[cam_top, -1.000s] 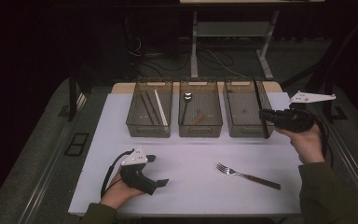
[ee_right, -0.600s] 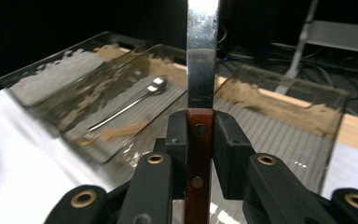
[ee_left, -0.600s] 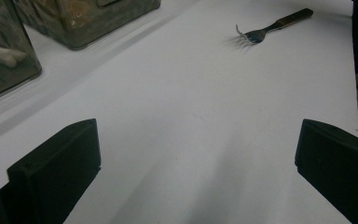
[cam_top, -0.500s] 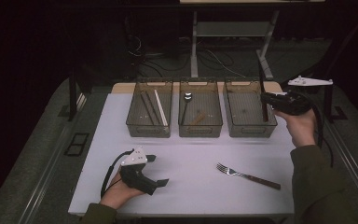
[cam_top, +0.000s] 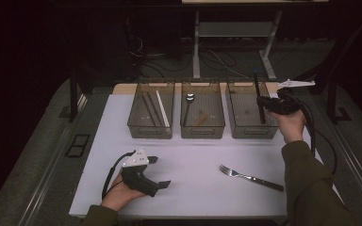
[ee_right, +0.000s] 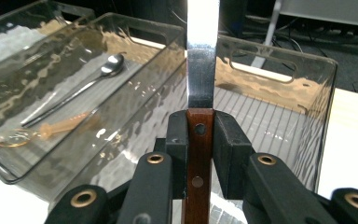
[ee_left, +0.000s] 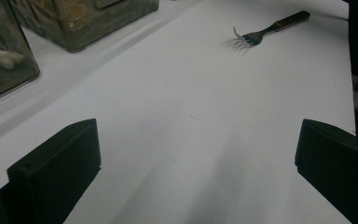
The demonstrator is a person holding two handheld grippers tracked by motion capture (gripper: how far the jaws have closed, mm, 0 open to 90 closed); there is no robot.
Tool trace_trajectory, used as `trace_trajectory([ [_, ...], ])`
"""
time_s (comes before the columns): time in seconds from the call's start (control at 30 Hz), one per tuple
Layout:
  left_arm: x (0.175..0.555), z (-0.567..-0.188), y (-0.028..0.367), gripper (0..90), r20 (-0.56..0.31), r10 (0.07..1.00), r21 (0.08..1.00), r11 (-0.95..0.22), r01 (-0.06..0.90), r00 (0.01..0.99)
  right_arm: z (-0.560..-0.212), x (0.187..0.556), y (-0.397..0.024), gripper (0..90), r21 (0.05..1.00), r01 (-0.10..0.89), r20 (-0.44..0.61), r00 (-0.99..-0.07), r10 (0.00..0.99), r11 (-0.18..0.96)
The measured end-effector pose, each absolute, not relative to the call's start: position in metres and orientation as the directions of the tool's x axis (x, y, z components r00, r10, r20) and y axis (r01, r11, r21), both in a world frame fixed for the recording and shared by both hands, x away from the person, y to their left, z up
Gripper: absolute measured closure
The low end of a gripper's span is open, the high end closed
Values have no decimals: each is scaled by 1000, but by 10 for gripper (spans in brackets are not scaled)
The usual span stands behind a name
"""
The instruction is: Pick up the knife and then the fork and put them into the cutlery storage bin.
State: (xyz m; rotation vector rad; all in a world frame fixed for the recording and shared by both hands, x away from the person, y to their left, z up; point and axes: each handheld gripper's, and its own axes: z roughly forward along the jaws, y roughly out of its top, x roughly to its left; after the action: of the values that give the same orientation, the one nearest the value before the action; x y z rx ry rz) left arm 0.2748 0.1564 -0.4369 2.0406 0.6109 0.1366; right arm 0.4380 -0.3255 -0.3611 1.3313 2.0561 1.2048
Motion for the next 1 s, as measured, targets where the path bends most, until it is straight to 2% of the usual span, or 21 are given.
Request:
trace_trajectory([
  [0.4,275,-437,157,0,-153,472,838,-403,367,868,-383,447,-327,770,781,599,123,-425,897,176],
  [1.0,274,-436,156,0,-151,466,838,-407,363,872,-401,458,-320,769,660,712,83,-387,918,241],
])
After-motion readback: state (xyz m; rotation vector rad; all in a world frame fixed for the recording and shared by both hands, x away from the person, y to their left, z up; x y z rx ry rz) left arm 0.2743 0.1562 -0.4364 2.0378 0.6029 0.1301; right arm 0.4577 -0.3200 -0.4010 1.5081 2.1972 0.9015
